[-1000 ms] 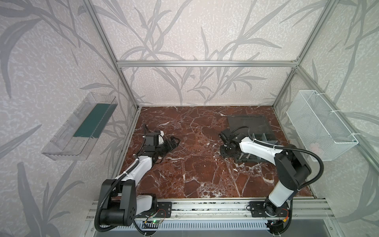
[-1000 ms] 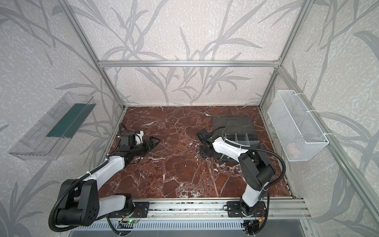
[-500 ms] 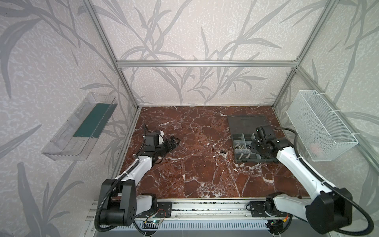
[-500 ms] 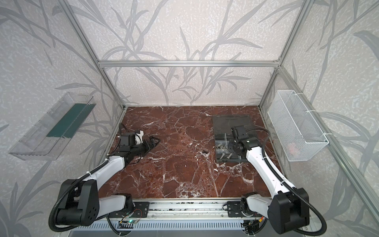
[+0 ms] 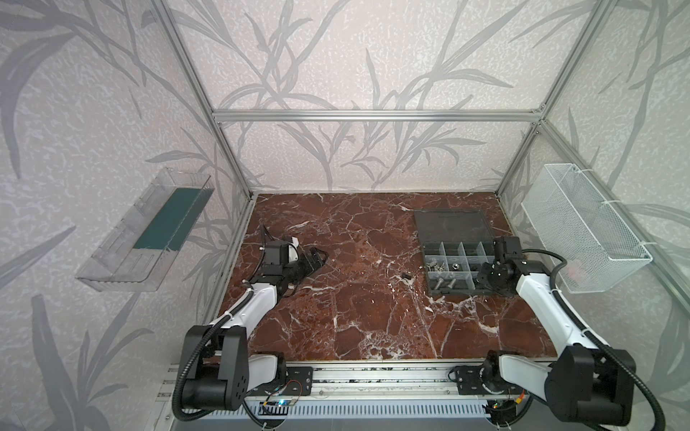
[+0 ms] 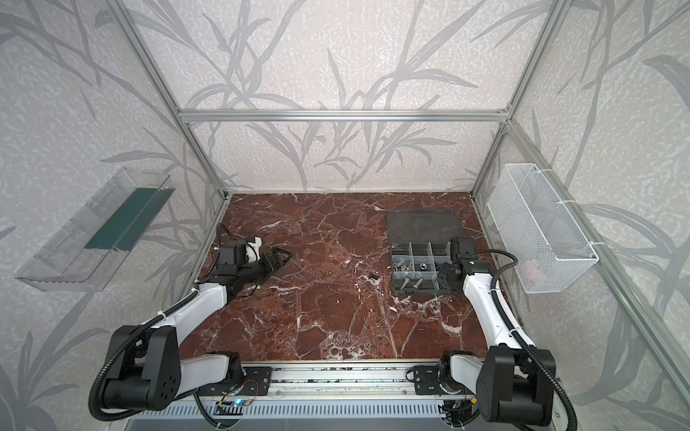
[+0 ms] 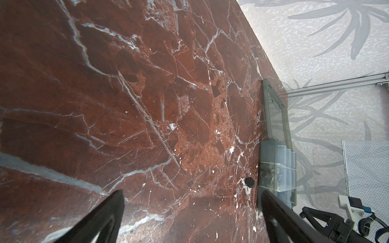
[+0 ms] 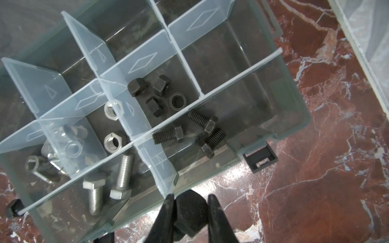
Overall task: Sort the screws and nuts into containers
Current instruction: Place the screw into the container.
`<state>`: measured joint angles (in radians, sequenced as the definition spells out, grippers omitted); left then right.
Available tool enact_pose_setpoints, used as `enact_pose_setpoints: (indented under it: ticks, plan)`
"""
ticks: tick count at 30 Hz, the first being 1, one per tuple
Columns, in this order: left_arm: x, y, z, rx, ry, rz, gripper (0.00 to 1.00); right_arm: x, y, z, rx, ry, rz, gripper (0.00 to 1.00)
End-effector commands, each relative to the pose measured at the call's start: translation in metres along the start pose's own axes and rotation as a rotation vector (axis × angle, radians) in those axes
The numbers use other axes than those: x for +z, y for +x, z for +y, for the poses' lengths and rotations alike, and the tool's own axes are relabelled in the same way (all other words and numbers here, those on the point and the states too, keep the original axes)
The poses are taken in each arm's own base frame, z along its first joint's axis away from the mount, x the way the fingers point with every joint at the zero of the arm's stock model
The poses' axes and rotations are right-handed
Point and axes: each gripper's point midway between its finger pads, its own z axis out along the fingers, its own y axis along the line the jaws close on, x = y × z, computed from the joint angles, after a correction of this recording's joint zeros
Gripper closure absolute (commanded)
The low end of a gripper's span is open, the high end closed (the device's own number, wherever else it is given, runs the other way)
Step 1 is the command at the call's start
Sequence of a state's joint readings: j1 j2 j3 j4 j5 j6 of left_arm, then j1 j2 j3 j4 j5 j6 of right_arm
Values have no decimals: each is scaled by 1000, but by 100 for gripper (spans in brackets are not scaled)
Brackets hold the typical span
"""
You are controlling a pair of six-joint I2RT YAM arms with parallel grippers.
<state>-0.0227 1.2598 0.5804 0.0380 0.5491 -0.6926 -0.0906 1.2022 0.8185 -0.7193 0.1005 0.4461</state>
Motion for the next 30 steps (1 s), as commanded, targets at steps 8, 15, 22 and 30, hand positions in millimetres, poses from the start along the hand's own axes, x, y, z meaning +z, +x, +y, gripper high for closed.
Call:
enact_pose_setpoints:
  ticks: [8,15,22,30]
  plan:
    - [-2,-2,-1,-1,1,-9,1,18,-32,1,-13,-1,0,94]
    - [-4,-1,2,-2,-10,-13,1,38,-35,4,-29,4,81,92]
    - [-5,-3,0,1,-9,-17,1,45,-36,6,-31,3,90,91]
    - [-5,-2,1,1,-9,-17,1,37,-39,6,-33,0,92,46]
